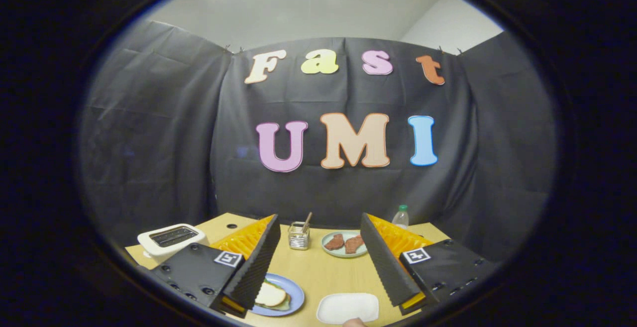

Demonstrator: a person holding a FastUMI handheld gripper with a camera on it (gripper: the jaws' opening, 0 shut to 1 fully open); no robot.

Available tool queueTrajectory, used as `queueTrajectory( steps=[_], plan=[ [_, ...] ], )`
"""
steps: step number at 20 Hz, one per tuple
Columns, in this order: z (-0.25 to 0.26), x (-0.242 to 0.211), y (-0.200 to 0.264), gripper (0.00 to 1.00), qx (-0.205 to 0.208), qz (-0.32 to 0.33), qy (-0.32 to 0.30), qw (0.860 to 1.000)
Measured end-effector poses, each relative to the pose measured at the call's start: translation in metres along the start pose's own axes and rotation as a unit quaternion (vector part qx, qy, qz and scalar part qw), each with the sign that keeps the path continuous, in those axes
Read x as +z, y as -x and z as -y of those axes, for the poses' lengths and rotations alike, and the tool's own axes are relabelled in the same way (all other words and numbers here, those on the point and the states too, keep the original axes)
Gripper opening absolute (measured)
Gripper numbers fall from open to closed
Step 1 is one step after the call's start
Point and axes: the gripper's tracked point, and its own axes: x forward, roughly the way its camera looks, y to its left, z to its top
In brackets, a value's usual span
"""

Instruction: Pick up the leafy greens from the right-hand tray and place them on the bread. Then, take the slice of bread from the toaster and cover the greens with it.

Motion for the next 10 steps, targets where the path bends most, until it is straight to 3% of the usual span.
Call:
queueTrajectory(
  steps=[10],
  plan=[
    [0.004,0.013,0.004,1.0,-0.031,0.016,-0.016,0.999]
  ],
)
